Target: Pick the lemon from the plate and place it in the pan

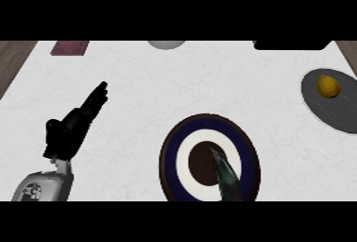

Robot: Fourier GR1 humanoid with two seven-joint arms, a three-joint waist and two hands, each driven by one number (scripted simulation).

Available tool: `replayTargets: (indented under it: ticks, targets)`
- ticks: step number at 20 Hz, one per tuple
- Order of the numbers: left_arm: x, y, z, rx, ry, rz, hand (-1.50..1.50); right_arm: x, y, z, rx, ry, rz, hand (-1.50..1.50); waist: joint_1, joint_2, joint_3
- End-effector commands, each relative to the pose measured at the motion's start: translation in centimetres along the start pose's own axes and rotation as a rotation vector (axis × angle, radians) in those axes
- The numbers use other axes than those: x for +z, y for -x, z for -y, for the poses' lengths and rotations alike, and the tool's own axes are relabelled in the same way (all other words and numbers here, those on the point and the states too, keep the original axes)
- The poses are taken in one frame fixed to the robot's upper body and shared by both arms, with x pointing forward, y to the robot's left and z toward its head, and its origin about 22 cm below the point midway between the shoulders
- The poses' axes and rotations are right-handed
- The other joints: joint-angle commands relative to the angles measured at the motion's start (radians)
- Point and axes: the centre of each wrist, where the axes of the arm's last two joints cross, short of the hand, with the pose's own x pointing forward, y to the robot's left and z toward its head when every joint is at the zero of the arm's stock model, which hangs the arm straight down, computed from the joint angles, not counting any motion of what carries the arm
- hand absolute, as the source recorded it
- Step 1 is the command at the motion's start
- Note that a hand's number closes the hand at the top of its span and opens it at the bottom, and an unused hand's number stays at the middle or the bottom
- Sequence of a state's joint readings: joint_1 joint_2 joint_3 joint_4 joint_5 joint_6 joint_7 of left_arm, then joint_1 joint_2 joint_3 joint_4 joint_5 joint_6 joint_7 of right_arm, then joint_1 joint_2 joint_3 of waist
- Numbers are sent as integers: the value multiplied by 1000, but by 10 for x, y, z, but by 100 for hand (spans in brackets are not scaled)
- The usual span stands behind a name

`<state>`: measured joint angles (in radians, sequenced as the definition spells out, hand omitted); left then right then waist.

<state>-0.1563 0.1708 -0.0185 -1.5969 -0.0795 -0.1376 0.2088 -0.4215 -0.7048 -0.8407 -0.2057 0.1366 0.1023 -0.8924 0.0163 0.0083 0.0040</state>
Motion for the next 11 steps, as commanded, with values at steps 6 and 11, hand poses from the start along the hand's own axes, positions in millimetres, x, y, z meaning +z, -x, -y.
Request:
replayTargets:
  ticks: [6, 11]
  targets:
    - [3, -10, -9, 12, -11, -1, 0, 22, 11, 13, -12, -20, 43, -150, -11, -7, -3]
    - [6, -2, -24, -22, -29, -4, 0, 54, 31, 2, 21, -11, 22, -150, -18, -9, -4]
